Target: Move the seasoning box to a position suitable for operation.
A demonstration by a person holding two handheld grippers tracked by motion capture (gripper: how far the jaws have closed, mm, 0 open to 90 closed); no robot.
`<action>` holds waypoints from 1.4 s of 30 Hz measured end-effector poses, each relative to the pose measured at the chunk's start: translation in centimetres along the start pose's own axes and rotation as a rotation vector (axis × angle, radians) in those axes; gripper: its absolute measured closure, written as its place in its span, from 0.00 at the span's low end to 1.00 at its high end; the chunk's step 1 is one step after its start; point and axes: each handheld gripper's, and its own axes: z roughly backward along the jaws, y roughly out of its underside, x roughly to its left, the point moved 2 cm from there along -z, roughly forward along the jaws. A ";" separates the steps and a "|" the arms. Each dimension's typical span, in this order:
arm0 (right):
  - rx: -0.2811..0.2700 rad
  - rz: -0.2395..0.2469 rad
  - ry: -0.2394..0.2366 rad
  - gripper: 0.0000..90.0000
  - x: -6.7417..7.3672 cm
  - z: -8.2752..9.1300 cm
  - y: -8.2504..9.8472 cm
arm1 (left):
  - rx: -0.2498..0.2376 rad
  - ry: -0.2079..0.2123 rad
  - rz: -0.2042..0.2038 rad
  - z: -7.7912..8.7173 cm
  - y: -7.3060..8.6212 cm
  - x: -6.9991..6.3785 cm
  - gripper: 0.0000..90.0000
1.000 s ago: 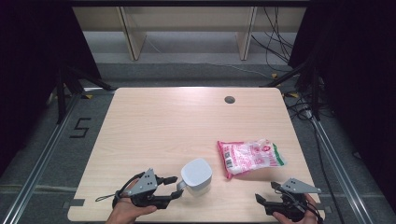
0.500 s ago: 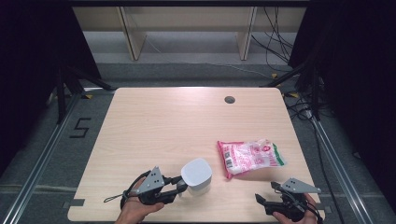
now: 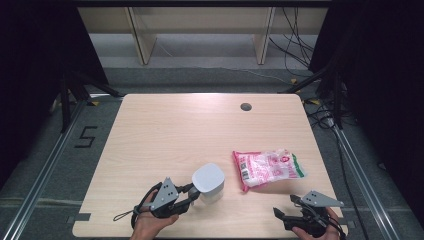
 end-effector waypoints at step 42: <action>0.000 0.027 0.011 0.24 -0.3 0.0 0.0 | -0.050 -0.046 0.062 -4.4 -1.2 7.2 0.70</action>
